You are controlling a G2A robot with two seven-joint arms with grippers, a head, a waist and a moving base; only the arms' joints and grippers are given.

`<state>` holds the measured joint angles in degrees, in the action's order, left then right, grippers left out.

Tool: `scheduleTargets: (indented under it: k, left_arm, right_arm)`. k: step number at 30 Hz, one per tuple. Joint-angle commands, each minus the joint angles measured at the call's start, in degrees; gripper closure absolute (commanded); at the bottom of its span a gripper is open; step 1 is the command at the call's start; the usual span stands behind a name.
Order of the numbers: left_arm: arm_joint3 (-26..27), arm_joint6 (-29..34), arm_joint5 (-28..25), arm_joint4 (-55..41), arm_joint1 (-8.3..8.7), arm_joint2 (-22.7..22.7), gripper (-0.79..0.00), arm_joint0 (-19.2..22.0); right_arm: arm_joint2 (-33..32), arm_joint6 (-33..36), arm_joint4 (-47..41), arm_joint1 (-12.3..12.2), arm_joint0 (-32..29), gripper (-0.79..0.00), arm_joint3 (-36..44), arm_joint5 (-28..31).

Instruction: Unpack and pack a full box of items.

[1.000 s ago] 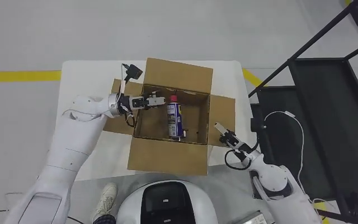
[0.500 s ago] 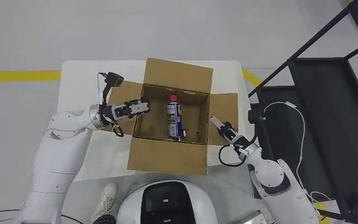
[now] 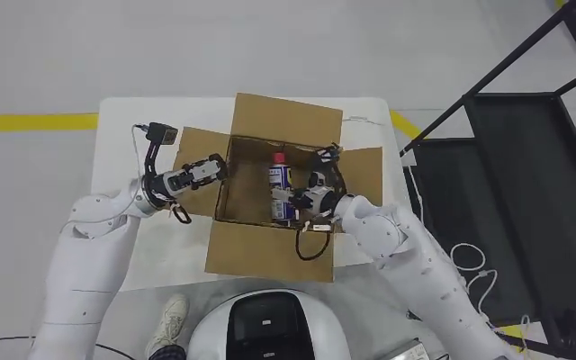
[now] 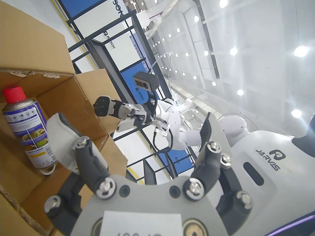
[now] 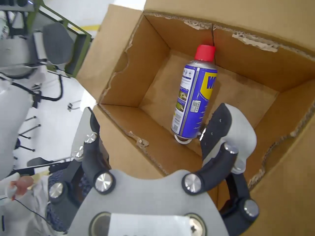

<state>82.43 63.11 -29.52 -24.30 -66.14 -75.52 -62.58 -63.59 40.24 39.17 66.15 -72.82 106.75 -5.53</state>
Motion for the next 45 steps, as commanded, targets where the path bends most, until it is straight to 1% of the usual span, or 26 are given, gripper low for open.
scheduleTargets:
  k: [1,13,16,20,22,27,30,35,40,45]
  left_arm:
    - [0.0,0.0,0.0,0.0,-0.01,0.0,-0.785,0.0]
    - [0.0,0.0,0.0,0.0,-0.01,0.0,-0.785,0.0]
    - [0.0,0.0,0.0,0.0,-0.01,0.0,-0.785,0.0]
    - [0.0,0.0,0.0,0.0,-0.01,0.0,-0.785,0.0]
    - [0.0,0.0,0.0,0.0,-0.01,0.0,-0.785,0.0]
    - [0.0,0.0,0.0,0.0,-0.01,0.0,-0.785,0.0]
    - [0.0,0.0,0.0,0.0,-0.01,0.0,-0.785,0.0]
    - [0.0,0.0,0.0,0.0,-0.01,0.0,-0.785,0.0]
    - [0.0,0.0,0.0,0.0,-0.01,0.0,-0.785,0.0]
    - [0.0,0.0,0.0,0.0,-0.01,0.0,-0.785,0.0]
  right_arm:
    - [2.7,0.8,1.7,0.4,2.8,-0.785,-2.0,-0.6]
    - [2.7,0.8,1.7,0.4,2.8,-0.785,-2.0,-0.6]
    - [3.5,0.4,2.4,0.7,3.3,-0.785,-3.7,-1.7]
    - [8.2,2.2,7.2,1.8,8.0,-0.785,-7.6,-6.9]
    - [10.7,1.9,7.3,2.7,10.2,-0.785,-10.2,-8.7]
    - [16.3,0.7,8.7,4.9,15.0,-0.785,-17.4,-11.3]
    - [18.5,-0.3,8.5,6.1,16.9,-0.785,-20.8,-12.3]
    - [20.3,-2.4,9.2,7.4,18.7,-0.785,-24.3,-14.2]
    - [21.1,-2.3,11.5,8.2,19.5,-0.785,-26.2,-16.7]
    - [21.4,-2.6,11.0,9.1,20.1,-0.785,-28.4,-16.5]
